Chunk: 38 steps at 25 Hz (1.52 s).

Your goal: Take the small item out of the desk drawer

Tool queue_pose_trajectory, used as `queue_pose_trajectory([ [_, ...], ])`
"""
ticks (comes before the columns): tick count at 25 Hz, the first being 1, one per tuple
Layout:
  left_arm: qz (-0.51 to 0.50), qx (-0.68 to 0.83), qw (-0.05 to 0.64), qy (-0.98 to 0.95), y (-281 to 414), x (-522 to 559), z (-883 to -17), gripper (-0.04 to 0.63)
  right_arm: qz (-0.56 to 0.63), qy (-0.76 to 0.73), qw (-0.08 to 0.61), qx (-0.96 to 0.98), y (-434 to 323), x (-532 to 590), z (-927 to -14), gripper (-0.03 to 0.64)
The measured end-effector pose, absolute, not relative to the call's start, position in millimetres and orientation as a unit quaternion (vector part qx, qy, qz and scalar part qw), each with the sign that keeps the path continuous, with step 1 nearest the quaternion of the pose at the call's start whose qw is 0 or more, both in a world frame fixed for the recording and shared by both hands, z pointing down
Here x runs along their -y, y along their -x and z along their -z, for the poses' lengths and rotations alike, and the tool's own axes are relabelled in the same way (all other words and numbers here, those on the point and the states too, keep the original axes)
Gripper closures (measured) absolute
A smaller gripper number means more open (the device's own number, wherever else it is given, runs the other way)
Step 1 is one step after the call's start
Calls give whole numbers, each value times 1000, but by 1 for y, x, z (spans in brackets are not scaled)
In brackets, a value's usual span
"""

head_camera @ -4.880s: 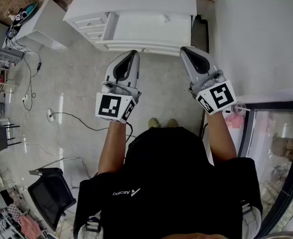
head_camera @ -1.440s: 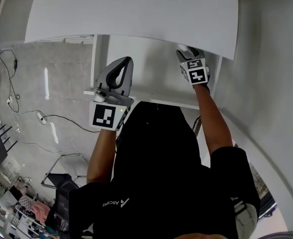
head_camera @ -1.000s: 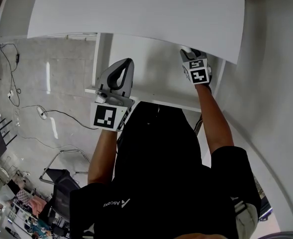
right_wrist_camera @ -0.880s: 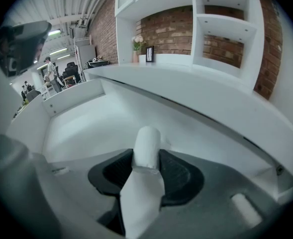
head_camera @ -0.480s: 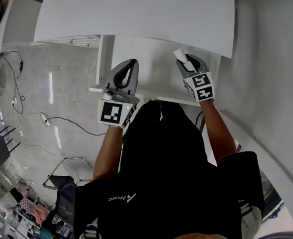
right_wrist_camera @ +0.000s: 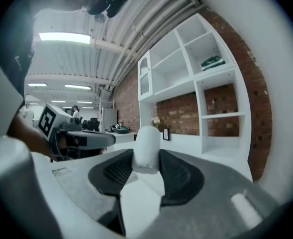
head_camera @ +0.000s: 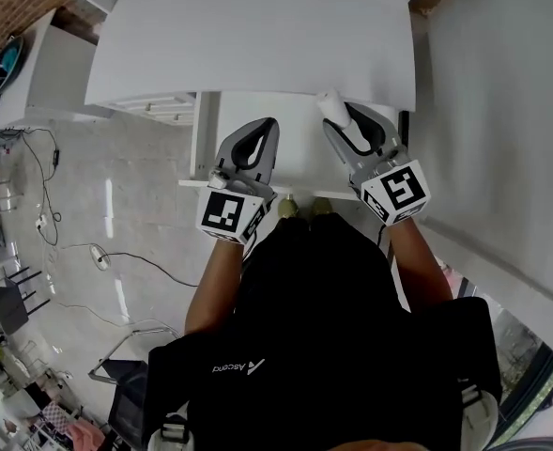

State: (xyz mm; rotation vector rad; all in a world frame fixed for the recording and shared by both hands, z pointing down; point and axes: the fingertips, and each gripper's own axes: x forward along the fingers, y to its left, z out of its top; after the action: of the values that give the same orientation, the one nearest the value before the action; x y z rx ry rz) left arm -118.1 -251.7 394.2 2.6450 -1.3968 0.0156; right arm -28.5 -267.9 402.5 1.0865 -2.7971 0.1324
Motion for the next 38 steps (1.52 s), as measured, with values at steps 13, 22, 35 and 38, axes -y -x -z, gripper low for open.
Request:
queue_pose_trajectory([
  [13,24,446,25,-894,82,211,-315,597,12,-338,-44,940,16,210,-299,454],
  [22,27,448,19,-893,78,212,-309,597,15,-342,-43,939,13,208,-301,456],
  [35,28,450,20,-893,80,216,-314,597,12,-352,-37,935,6,213,-311,456],
  [38,28,450,21,-893,80,218,-317,597,12,-352,-34,935,5,214,-315,456],
])
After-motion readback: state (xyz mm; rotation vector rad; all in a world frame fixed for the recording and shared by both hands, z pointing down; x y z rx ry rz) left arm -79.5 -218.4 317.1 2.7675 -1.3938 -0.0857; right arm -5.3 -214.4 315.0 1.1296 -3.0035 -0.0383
